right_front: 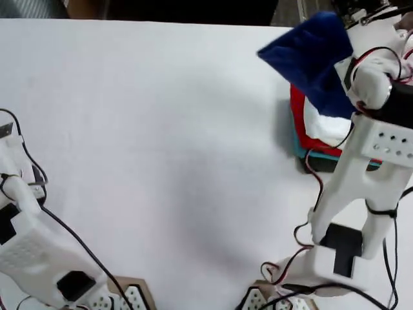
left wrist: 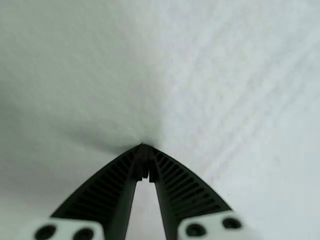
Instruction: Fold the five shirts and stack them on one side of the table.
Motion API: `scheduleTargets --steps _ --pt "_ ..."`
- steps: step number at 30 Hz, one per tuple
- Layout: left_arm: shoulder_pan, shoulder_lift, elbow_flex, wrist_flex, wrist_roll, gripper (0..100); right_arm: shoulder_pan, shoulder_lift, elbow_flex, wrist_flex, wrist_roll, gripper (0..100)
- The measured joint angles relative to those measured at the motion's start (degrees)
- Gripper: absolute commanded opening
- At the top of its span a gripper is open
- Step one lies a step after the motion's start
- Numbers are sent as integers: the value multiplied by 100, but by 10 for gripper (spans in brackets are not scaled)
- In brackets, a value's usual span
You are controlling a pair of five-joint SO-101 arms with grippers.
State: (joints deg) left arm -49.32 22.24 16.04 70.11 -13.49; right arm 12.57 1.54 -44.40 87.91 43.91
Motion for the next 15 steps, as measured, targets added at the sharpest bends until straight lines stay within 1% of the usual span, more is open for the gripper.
scheduleTargets --steps 4,8,11,15 --pt "0 0 0 0 0 27 176 431 0 0 0 20" --pt "0 0 0 0 0 27 185 809 0 -9 0 20" --pt "0 0 0 0 0 27 185 1073 0 -149 0 20" --pt "0 0 0 0 0 27 413 1407 0 -492 0 20"
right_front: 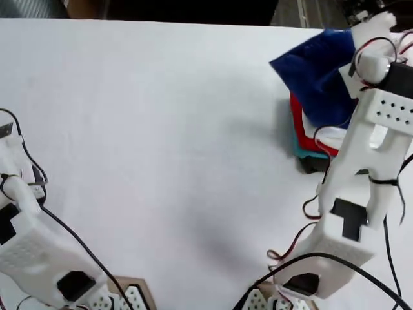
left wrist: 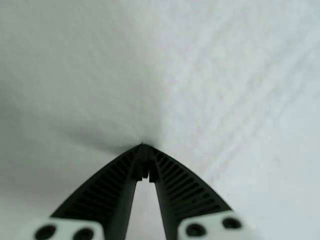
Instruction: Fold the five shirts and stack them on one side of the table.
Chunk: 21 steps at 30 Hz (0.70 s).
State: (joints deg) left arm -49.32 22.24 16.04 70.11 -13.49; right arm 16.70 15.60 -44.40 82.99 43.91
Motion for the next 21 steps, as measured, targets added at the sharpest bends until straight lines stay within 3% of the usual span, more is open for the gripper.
scheduleTargets --steps 12,21 --pt "0 0 0 0 0 27 985 1231 0 -923 0 20" --pt "0 0 0 0 0 27 1143 1960 0 -1574 44 20"
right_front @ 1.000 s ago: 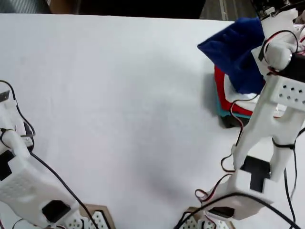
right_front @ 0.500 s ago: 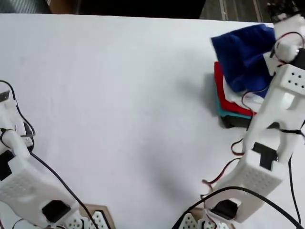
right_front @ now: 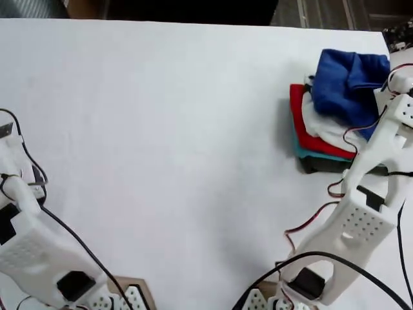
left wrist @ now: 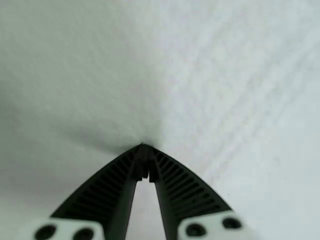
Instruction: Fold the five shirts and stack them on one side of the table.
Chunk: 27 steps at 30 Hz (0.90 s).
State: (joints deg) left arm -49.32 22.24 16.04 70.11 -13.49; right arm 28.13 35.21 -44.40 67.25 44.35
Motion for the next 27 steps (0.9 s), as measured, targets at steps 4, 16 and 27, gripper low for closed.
scheduleTargets --steps 4,16,27 --pt "0 0 0 0 0 27 0 229 0 -334 457 20" --pt "0 0 0 0 0 27 264 545 -26 -677 607 224" --pt "0 0 0 0 0 27 97 193 -1029 343 -35 266"
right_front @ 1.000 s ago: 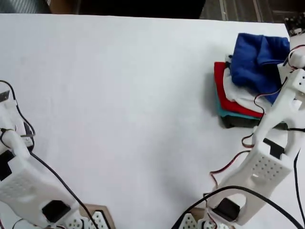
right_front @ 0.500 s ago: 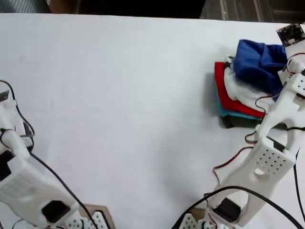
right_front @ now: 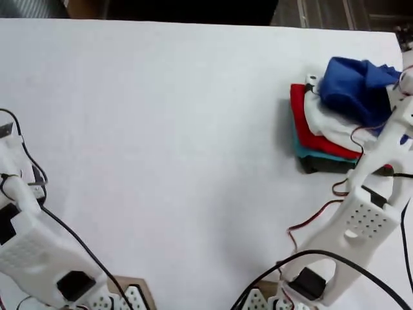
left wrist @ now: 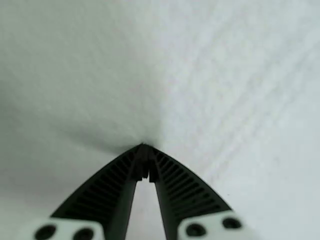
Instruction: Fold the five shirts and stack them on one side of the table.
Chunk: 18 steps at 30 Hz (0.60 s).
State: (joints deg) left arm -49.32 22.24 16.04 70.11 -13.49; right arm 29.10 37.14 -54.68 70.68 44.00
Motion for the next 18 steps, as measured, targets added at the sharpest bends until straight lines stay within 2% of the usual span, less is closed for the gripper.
scheduleTargets --steps 6,10,16,18 --pt "0 0 0 0 0 27 -941 -651 -484 1204 -255 265" --pt "0 0 0 0 0 27 -1503 -923 -554 1477 -308 265" --pt "0 0 0 0 0 27 -1565 -958 -554 1512 -308 263" --pt "0 0 0 0 0 27 -1503 -958 -554 1512 -308 215"
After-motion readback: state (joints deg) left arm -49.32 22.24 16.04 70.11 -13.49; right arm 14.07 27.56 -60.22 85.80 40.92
